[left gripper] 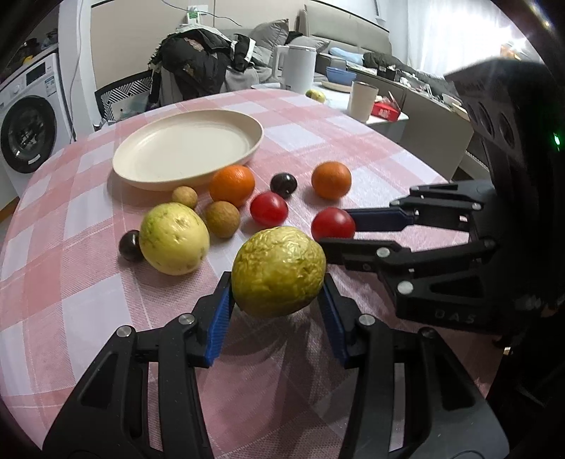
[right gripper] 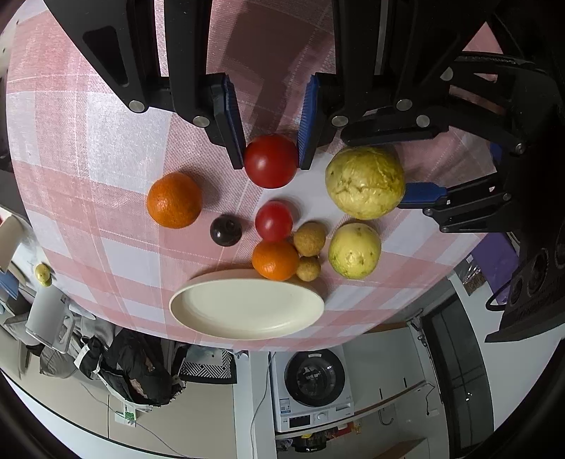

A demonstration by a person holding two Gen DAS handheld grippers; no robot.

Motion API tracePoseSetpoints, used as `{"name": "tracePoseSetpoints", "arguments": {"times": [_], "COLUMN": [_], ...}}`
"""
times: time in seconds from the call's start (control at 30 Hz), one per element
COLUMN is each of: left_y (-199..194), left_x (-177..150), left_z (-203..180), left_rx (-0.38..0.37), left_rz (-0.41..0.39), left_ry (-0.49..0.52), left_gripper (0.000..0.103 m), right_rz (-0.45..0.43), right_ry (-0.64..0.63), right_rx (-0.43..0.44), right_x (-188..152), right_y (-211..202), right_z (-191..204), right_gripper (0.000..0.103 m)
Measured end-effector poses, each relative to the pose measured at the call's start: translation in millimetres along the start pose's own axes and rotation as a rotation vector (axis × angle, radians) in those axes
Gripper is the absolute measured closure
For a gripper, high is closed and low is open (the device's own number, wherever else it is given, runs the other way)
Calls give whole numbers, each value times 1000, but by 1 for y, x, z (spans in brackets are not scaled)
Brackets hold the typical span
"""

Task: Organize fruits
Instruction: 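Lift the yellow-green fruit with left gripper while right gripper lifts the tomato, then carry the yellow-green fruit over the plate while right gripper carries the tomato there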

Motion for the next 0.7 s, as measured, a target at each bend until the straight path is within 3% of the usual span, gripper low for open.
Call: {"name": "tracePoseSetpoints", "arguments": {"times": [0.7], "left_y": [-34], "left_x": [46], "left_z": [35], "left_rx": [82], "left_rz": [-158], "left_ry": [-87], "left_gripper": [59], "right_rz": [-140], "right_ry": [86], "right_rx": [28], "right_x": [45], "right_y": [-16], "right_z": [-23], "right_gripper": [72]}}
Point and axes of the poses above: each gripper's, at about its wrist camera, not at the fingertips, and y roughly the way its jaws point, z to its left, x to its top, the point moved 4 cm from there along y, roughly the way its jaws point, and after that the axes turned 9 degrees about -x, right-handed, at the moved point
